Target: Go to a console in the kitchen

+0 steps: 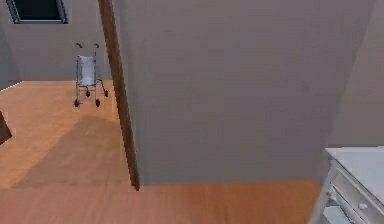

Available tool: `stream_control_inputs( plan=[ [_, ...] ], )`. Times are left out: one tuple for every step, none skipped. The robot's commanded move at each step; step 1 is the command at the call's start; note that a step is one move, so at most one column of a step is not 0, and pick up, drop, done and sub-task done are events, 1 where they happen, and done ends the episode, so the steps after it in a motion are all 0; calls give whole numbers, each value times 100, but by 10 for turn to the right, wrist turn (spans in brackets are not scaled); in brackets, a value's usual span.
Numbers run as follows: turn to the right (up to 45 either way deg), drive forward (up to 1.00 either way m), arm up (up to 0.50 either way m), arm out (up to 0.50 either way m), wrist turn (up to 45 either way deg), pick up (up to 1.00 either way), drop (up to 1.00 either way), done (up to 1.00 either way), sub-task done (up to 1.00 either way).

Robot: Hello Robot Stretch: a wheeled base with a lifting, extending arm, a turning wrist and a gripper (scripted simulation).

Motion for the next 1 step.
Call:
stream_control_inputs(
  plan=[
    [-420, 0, 0, 0, 0, 0, 0, 0, 0]
  ],
)
